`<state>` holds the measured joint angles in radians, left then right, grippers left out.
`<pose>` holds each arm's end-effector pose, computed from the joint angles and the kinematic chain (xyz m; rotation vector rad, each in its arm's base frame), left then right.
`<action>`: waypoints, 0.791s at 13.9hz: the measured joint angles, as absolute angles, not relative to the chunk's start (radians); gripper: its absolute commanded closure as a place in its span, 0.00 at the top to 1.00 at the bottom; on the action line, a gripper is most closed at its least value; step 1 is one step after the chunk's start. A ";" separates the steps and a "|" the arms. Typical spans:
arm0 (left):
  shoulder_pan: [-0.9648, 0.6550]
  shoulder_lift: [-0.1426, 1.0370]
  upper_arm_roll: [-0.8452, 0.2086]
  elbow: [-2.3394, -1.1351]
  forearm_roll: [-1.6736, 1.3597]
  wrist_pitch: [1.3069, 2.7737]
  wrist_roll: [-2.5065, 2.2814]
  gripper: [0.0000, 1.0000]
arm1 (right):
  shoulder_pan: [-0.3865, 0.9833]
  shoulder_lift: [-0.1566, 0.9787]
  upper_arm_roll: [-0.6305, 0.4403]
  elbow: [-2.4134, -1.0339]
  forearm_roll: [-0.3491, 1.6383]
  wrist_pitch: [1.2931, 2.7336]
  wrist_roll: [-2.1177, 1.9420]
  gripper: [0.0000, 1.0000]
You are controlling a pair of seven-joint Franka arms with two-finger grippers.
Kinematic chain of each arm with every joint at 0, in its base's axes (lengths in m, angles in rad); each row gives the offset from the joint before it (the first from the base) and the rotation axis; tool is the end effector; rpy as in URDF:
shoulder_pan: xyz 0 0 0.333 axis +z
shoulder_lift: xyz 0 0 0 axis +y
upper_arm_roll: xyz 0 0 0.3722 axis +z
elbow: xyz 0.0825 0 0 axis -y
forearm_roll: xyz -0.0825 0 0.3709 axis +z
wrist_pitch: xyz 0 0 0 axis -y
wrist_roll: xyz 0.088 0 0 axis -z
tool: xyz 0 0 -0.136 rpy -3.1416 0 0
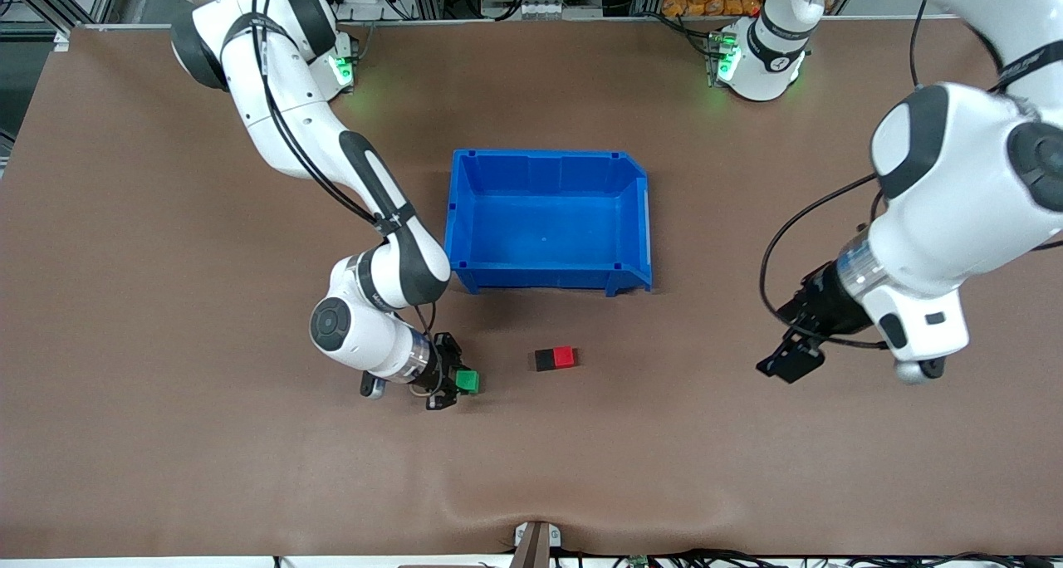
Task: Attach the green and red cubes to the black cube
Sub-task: 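Open the left gripper and withdraw while the right gripper carries the green cube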
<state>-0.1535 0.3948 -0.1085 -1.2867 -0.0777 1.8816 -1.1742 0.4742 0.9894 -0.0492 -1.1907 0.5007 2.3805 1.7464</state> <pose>0.6876 -0.1762 0.5720 2.6014 1.3230 0.1106 0.7382 0.3645 0.2111 -1.9195 2.0277 0.2954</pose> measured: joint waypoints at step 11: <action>-0.028 0.038 -0.104 -1.616 -0.077 1.729 -0.685 1.00 | 0.560 1.007 -0.049 -1.165 0.501 2.418 1.823 0.00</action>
<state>-0.0281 0.0379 -0.1037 -1.6162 -0.0767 1.7291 -0.6852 0.5602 1.0075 -0.0491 -1.1652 0.5010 2.4181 1.8231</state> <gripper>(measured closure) 0.000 0.604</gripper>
